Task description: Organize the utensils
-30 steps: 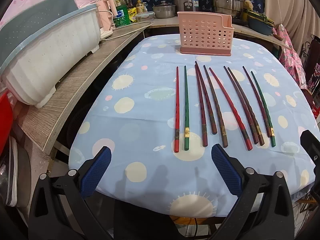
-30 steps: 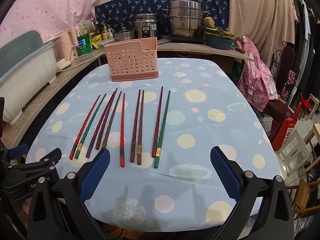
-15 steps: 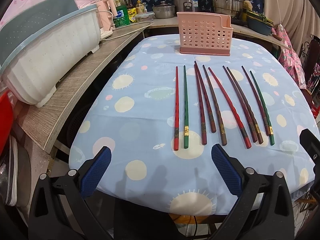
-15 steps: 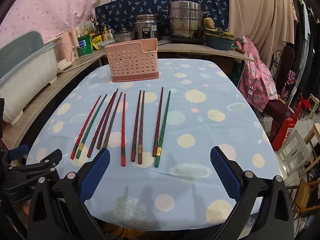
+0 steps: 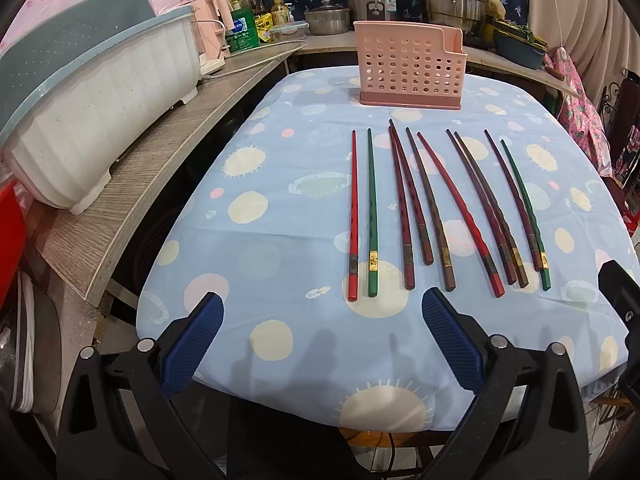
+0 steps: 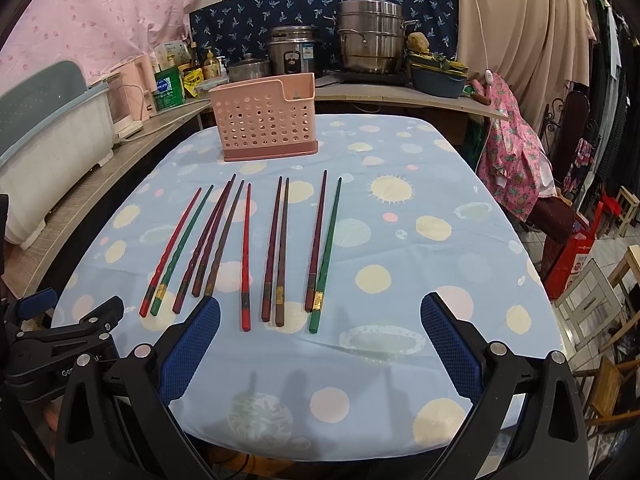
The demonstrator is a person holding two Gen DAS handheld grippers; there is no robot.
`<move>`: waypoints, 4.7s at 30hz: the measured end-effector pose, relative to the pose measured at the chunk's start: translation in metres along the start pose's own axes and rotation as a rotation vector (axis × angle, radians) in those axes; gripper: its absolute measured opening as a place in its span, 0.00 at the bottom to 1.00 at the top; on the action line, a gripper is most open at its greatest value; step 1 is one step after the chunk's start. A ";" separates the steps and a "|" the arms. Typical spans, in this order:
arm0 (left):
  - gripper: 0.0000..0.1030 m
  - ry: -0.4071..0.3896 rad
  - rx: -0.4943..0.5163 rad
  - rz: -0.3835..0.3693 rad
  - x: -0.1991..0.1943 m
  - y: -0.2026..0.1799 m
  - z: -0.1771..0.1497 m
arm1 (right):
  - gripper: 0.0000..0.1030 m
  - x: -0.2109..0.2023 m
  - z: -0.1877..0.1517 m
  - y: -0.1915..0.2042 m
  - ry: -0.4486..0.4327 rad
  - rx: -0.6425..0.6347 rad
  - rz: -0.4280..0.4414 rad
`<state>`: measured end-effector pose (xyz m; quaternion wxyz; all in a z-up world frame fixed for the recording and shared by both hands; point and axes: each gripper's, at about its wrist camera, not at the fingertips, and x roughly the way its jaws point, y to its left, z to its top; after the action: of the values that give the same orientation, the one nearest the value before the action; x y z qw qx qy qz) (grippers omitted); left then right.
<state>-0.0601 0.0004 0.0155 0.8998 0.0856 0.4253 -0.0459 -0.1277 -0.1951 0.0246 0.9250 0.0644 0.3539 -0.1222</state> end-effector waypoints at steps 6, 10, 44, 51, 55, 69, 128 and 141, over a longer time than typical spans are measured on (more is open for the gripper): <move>0.92 0.000 0.001 0.000 0.000 0.000 0.000 | 0.93 0.001 -0.001 -0.001 0.003 0.001 0.000; 0.92 0.010 0.001 0.000 0.003 -0.001 0.000 | 0.93 0.006 -0.003 -0.002 0.014 0.005 -0.001; 0.54 0.133 -0.081 -0.065 0.099 0.024 0.023 | 0.55 0.104 0.017 -0.029 0.161 0.055 -0.039; 0.54 0.140 -0.091 -0.066 0.100 0.023 0.024 | 0.46 0.115 0.015 -0.025 0.192 0.050 -0.018; 0.54 0.138 -0.089 -0.065 0.101 0.024 0.025 | 0.43 0.117 0.015 -0.020 0.199 0.040 -0.007; 0.39 0.141 -0.069 -0.090 0.096 0.017 0.022 | 0.22 0.102 -0.004 -0.017 0.201 -0.013 -0.007; 0.07 -0.493 -0.221 -0.272 -0.019 0.020 0.394 | 0.07 0.109 0.379 -0.033 -0.321 0.191 0.260; 0.07 -0.361 -0.219 -0.242 0.063 0.012 0.389 | 0.08 0.177 0.365 -0.024 -0.223 0.151 0.213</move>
<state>0.2766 -0.0634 0.2107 0.9532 -0.0736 0.2670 -0.1217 0.2265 -0.3251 0.1756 0.9587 0.1572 0.2302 -0.0560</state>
